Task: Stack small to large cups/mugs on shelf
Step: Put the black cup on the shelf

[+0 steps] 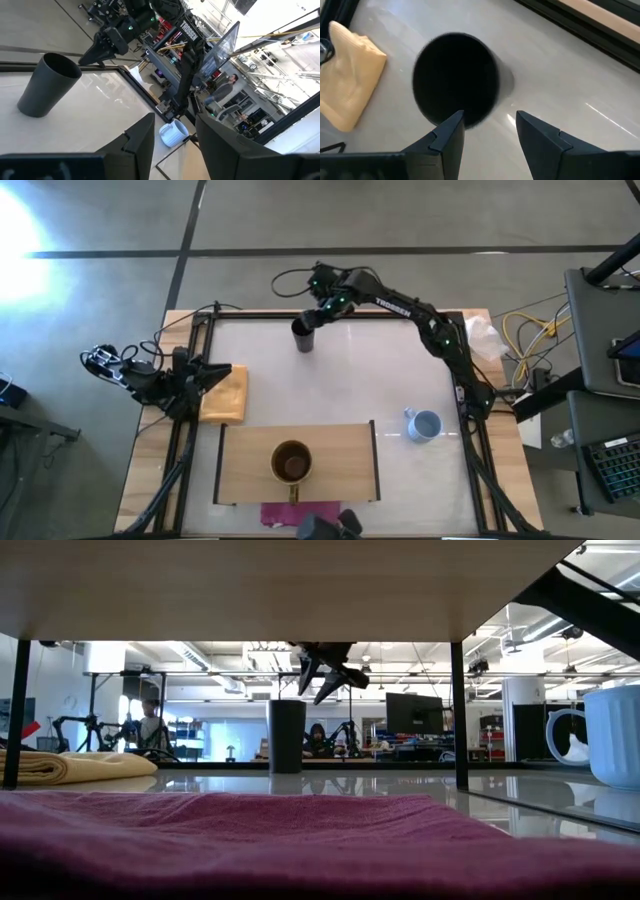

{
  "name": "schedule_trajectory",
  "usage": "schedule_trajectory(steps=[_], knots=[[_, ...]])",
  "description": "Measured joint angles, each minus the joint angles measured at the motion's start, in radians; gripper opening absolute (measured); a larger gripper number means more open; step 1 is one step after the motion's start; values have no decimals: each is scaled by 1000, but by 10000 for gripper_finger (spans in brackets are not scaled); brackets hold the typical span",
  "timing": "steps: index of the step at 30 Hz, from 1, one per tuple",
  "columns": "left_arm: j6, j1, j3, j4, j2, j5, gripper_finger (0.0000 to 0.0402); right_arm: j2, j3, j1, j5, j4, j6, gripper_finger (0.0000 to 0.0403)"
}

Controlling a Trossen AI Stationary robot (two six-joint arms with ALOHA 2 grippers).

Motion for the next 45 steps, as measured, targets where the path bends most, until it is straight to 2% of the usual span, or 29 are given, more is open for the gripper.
schedule_trajectory(steps=[26, 37, 45], knots=[[0, 0, -13, -1, -20, 0, 130, 57, 1, 24, 7, 52, 16, 166], [0, 0, -19, -2, -20, 0, 130, 57, -7, 25, 38, 44, 10, 78], [0, 0, -26, 0, -20, 0, 130, 57, -11, 25, 41, 42, 9, 48]])
